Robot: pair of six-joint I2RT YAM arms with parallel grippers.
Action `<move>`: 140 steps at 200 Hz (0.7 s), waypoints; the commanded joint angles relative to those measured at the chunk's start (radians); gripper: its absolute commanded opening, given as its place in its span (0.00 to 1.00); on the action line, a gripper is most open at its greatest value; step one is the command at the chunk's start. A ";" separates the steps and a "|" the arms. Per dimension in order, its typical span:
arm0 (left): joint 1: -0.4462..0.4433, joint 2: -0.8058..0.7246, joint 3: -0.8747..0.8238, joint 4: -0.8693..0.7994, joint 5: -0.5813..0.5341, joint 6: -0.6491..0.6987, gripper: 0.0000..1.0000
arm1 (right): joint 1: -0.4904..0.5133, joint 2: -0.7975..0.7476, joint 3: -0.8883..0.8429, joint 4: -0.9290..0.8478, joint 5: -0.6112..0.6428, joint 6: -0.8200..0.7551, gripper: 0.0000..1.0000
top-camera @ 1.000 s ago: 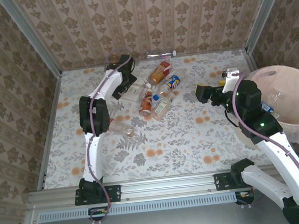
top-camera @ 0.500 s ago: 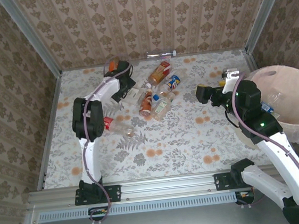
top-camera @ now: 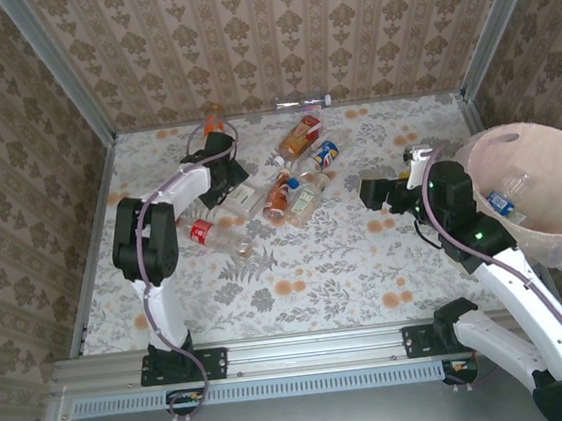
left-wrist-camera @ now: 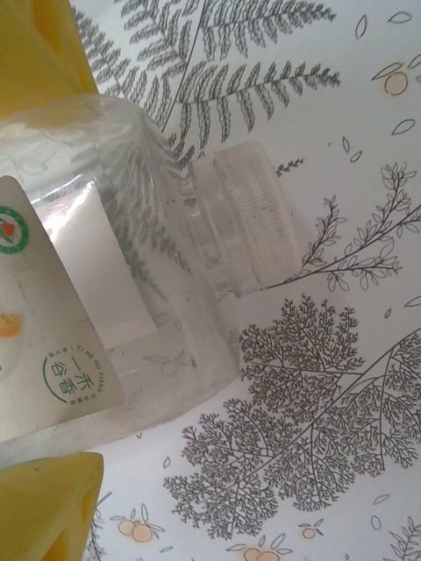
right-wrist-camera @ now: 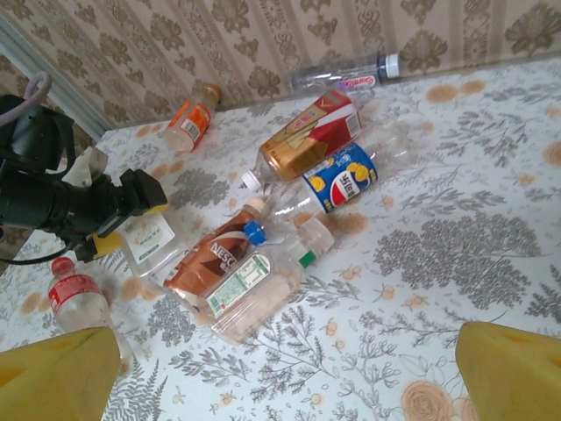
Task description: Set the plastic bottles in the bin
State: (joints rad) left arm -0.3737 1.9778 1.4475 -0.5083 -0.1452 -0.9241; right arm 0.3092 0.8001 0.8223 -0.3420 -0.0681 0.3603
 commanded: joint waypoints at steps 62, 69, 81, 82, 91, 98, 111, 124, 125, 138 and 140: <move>-0.031 -0.092 -0.102 0.048 0.145 0.282 0.89 | 0.067 0.076 -0.015 0.126 -0.013 0.007 1.00; -0.041 -0.096 -0.104 0.043 0.149 0.285 0.89 | 0.072 0.083 -0.012 0.127 -0.005 0.004 1.00; -0.061 -0.099 -0.102 0.038 0.162 0.286 0.89 | 0.081 0.093 -0.011 0.130 0.009 0.001 1.00; -0.062 -0.100 -0.102 0.038 0.163 0.286 0.89 | 0.081 0.094 -0.011 0.130 0.009 0.001 1.00; -0.075 -0.099 -0.098 0.033 0.167 0.282 0.89 | 0.084 0.098 -0.012 0.135 0.015 0.001 1.00; -0.091 -0.097 -0.094 0.032 0.174 0.279 0.89 | 0.087 0.100 -0.014 0.138 0.018 0.001 1.00; -0.128 -0.089 -0.083 0.032 0.187 0.269 0.89 | 0.090 0.102 -0.019 0.146 0.021 0.002 1.00; -0.154 -0.073 -0.064 0.031 0.205 0.260 0.89 | 0.091 0.107 -0.023 0.148 0.021 0.002 1.00; -0.156 -0.073 -0.063 0.031 0.206 0.259 0.89 | 0.091 0.108 -0.023 0.148 0.021 0.001 1.00; -0.183 -0.055 -0.039 0.029 0.219 0.252 0.89 | 0.094 0.118 -0.026 0.144 0.030 0.005 1.00; -0.187 -0.052 -0.036 0.028 0.220 0.251 0.89 | 0.095 0.119 -0.025 0.142 0.032 0.007 1.00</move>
State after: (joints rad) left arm -0.5190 1.9114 1.3640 -0.4618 0.0277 -0.6792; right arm 0.3939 0.9047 0.8074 -0.2253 -0.0715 0.3698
